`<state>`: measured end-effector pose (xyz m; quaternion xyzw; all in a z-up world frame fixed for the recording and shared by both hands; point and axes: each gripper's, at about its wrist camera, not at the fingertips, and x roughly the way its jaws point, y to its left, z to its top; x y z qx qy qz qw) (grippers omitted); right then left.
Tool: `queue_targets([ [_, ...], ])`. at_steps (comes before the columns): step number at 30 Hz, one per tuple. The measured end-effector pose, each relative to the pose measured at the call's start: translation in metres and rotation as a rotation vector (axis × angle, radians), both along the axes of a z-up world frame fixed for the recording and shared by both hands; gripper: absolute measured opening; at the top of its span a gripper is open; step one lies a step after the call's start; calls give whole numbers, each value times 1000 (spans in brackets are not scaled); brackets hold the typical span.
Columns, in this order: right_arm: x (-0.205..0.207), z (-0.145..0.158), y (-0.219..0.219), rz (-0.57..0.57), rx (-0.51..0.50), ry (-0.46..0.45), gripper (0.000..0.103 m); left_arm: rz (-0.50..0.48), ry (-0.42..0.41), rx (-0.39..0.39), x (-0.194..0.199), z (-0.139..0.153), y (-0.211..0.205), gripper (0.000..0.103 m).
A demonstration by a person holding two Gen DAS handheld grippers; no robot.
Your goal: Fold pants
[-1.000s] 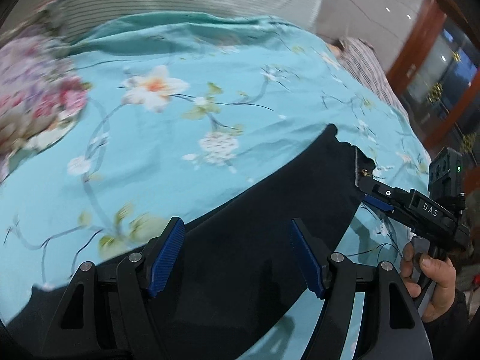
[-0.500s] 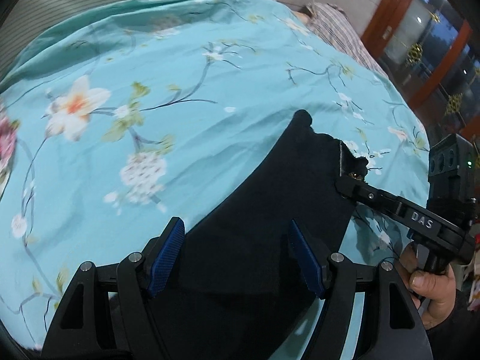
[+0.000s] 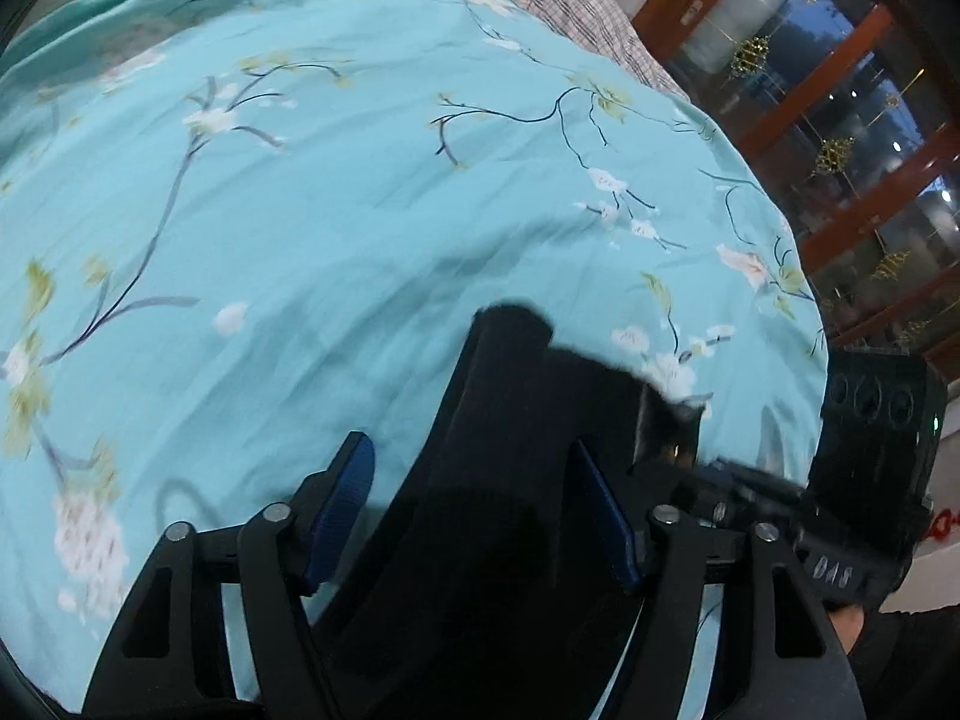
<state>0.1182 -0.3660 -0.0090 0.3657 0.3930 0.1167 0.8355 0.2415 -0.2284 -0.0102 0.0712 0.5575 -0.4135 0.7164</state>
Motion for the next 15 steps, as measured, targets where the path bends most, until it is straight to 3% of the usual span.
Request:
queue_targets([
  [2,1,-1,0,2,0,-1,12,-10,9,-18,4,0,-6,47],
  [3,1,-1,0,2,0,-1,12,-17,25,-34,5,1,-7,27],
  [4,1,-2,1,3,0,-2,12,-17,39,-45,6,1,-7,14],
  [15,-7,26,12,73,39,-103,12,21,-48,-164,-21,55,27,10],
])
